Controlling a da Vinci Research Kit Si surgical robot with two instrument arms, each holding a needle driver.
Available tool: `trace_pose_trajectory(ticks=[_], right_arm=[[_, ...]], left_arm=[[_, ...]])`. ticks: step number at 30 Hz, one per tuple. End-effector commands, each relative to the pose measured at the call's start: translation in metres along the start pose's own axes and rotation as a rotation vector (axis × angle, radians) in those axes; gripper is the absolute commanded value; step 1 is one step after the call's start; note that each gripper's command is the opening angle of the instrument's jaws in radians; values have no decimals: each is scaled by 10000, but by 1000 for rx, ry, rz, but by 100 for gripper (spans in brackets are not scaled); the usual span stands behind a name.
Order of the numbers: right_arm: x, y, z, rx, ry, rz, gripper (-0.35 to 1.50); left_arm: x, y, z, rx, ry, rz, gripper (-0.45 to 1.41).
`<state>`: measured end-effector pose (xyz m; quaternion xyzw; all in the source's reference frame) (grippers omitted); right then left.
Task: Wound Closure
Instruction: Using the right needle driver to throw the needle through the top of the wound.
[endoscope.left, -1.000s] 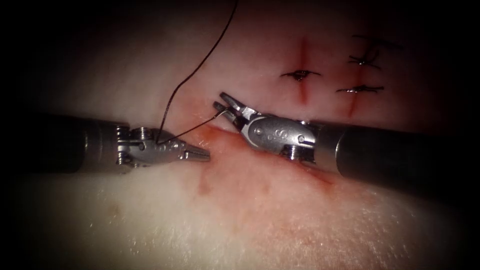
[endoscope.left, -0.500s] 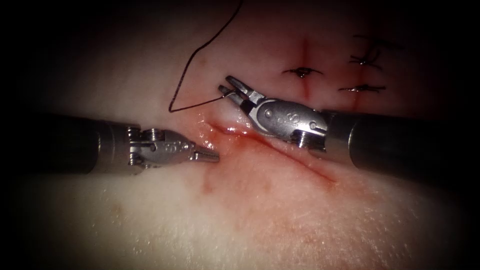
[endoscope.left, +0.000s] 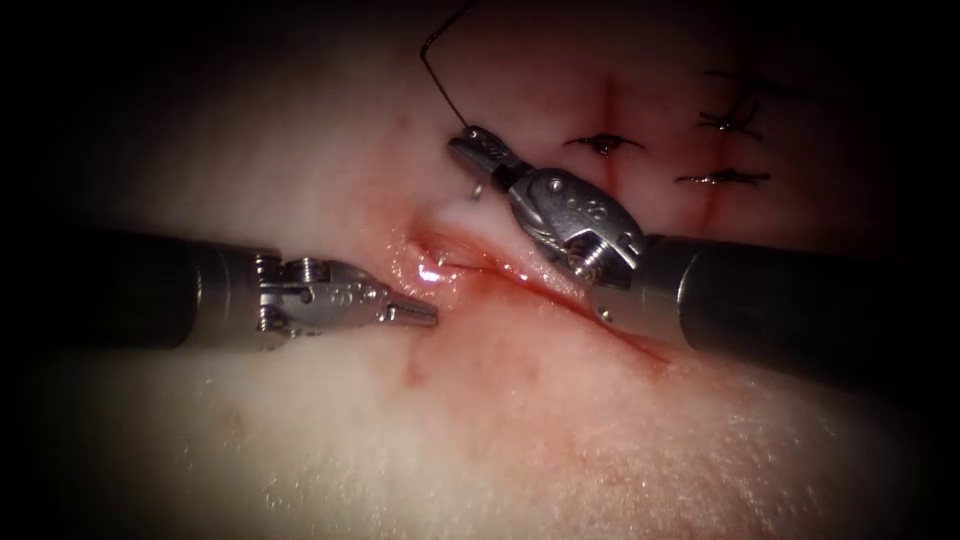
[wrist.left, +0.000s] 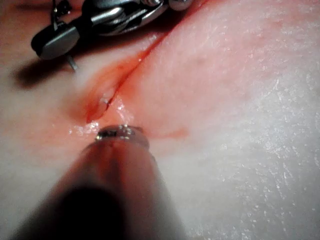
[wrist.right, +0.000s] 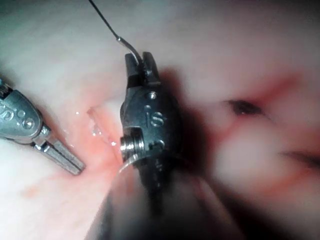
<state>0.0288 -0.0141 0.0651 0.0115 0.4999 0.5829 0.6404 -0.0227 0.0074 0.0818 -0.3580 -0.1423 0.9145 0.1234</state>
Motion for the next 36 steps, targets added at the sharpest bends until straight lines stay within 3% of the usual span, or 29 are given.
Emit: trace_pose_trajectory(ticks=[1,6,15,20,21,22,23,24,27,32,36], right_arm=[[-1,-8,12,14,-16,49,-35],[-20,-16,11,56,-110,166,-35],[-47,-32,9,113,-203,265,-35],[-47,-34,8,134,-203,269,-35],[-44,-31,11,138,-182,273,44],[-41,-27,15,147,-164,282,106],[-41,-27,15,147,-164,282,106],[-40,-23,18,155,-151,283,125],[-31,-8,24,144,-99,248,143],[-17,0,22,118,-73,179,143],[-5,-9,20,125,-48,109,135]], left_arm=[[-1,1,7,-2,1,1,-40],[-5,0,1,-8,2,4,-38],[-17,-8,-13,-26,5,15,-37],[-23,-11,-17,-29,5,15,-38],[-25,-11,-19,-30,5,16,-38],[-24,-11,-19,-30,4,15,-40],[-24,-11,-19,-30,4,15,-40],[-24,-10,-19,-30,4,15,-40],[-23,-9,-19,-28,4,13,-42],[-23,-8,-20,-28,3,13,-43],[-23,-8,-20,-28,3,13,-45]])
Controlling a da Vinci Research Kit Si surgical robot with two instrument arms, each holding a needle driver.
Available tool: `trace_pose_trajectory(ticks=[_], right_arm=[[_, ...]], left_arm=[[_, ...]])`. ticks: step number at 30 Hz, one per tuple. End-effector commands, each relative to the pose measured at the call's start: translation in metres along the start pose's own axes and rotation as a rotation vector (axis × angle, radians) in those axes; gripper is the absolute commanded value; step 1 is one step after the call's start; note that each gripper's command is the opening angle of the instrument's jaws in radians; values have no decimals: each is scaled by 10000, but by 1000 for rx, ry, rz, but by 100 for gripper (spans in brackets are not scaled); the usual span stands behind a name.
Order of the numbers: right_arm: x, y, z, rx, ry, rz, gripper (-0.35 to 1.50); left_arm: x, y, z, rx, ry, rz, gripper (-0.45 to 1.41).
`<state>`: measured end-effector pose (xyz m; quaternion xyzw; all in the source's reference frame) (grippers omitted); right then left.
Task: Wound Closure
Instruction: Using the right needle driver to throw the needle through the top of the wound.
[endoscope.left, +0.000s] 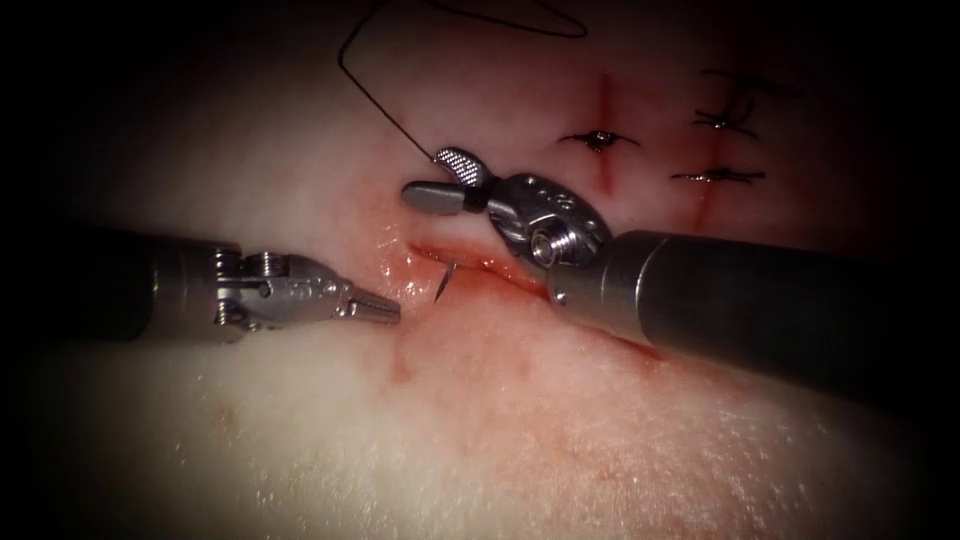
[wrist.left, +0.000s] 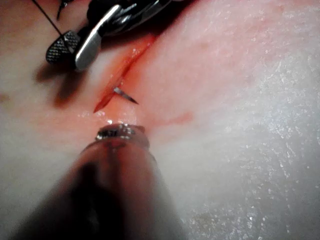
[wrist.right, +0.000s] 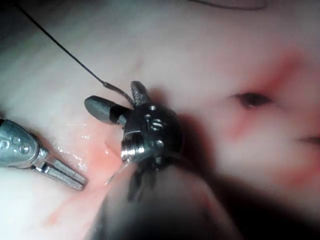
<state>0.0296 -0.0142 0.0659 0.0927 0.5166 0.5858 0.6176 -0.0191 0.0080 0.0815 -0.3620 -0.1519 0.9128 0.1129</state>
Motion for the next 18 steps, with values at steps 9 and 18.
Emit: trace_pose_trajectory(ticks=[9,18], right_arm=[[3,-18,17,-40,7,-108,66],[23,-7,-3,-188,6,-96,-35]], left_arm=[[0,3,8,0,-1,-1,-45],[1,4,8,2,-2,-4,-45]])
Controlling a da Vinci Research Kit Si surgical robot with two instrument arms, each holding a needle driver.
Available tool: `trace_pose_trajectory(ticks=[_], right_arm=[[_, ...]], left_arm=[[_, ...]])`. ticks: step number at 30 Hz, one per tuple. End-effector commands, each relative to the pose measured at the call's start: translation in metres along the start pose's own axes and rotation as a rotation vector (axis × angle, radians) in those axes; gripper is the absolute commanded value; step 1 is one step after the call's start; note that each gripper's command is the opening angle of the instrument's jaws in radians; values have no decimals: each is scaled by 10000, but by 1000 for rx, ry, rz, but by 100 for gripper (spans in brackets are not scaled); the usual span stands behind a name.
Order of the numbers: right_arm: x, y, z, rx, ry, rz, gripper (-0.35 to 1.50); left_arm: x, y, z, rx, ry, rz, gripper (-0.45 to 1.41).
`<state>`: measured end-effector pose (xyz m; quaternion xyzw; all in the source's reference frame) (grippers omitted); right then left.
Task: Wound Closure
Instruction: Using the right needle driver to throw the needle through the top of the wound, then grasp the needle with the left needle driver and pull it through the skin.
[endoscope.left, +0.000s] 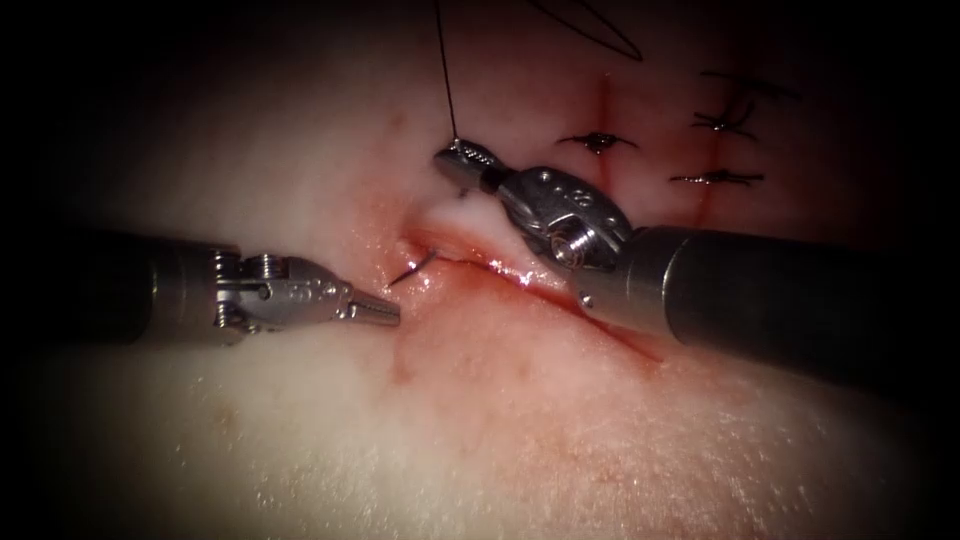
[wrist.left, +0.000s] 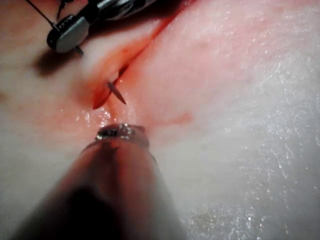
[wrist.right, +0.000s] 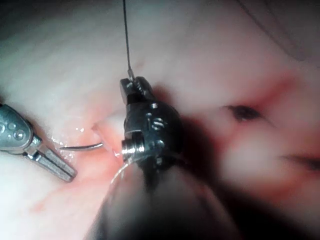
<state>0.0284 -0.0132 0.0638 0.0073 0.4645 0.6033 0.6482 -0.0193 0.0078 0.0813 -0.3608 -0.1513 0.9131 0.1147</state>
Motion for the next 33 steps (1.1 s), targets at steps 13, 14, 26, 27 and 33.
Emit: trace_pose_trajectory(ticks=[13,14,26,27,33], right_arm=[[-46,-26,15,127,-150,205,-35],[-47,-26,11,129,-151,203,-35],[-14,-8,5,292,-37,278,135],[-11,-6,3,314,-37,279,133],[23,17,-11,354,-16,275,125]], left_arm=[[-1,-3,4,-8,1,-1,-45],[-1,-5,2,-10,1,-2,-45],[6,-25,-3,68,162,158,-8],[6,-26,-4,72,183,179,-5],[12,-37,0,40,391,321,21]])
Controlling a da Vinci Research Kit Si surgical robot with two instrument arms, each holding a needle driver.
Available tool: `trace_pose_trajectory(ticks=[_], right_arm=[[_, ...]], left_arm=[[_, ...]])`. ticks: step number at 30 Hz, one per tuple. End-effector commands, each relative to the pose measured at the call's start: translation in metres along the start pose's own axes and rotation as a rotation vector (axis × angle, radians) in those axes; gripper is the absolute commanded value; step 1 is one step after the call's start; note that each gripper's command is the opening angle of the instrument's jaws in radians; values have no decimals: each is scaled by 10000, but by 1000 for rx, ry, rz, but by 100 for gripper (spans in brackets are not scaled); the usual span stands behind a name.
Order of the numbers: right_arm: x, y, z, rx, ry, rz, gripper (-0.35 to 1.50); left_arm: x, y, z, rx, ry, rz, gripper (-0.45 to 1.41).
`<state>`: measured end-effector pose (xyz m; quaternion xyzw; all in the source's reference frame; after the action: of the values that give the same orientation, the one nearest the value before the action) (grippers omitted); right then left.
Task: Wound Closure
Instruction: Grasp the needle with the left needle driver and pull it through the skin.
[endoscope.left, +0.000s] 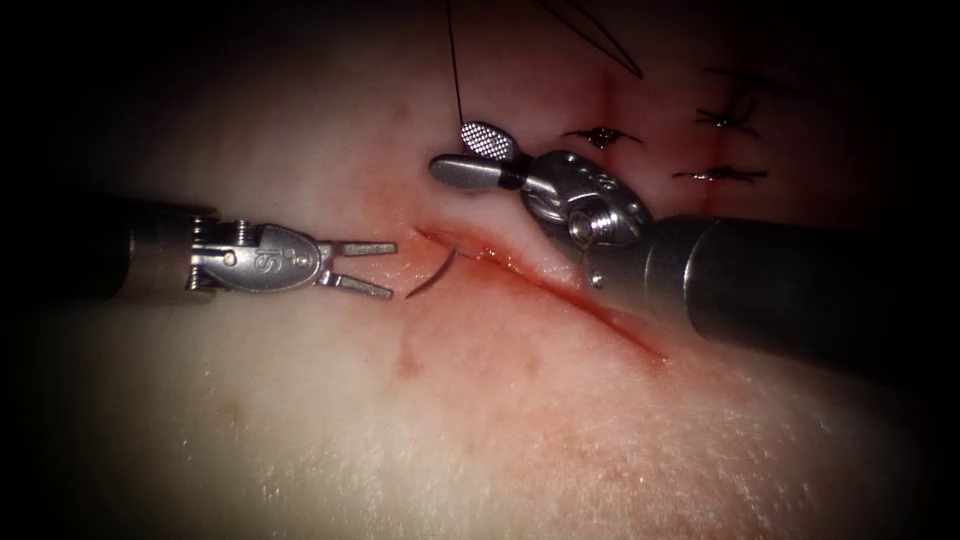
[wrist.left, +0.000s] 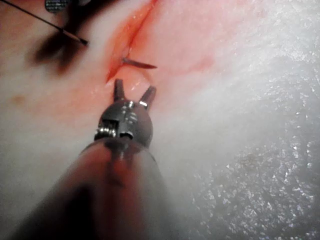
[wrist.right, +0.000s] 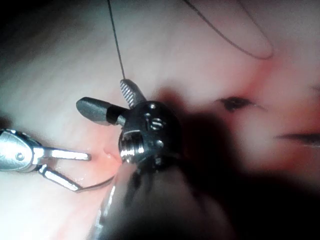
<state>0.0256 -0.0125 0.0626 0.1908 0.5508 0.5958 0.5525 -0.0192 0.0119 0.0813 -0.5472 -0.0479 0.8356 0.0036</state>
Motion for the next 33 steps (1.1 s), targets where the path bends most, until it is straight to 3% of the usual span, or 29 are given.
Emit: trace_pose_trajectory(ticks=[1,7,18,20,24,29,30,33], right_arm=[[10,3,7,6,7,0,123],[21,16,-10,-13,30,-21,113],[19,23,-19,-23,33,-27,111],[18,23,-20,-23,33,-29,110],[13,26,-22,-31,38,-36,108],[10,28,-23,-31,39,-39,106],[10,28,-24,-29,41,-39,106],[10,29,-26,-19,56,-45,68]], left_arm=[[-4,2,10,-8,8,16,24],[-7,4,26,-17,35,83,31],[-3,4,45,-30,80,98,21],[-3,3,48,-32,85,101,14],[-2,0,56,-41,102,107,-21],[-3,-3,57,-46,110,110,-35],[-3,-4,56,-58,125,82,-45],[-4,-8,53,-108,167,-59,-45]])
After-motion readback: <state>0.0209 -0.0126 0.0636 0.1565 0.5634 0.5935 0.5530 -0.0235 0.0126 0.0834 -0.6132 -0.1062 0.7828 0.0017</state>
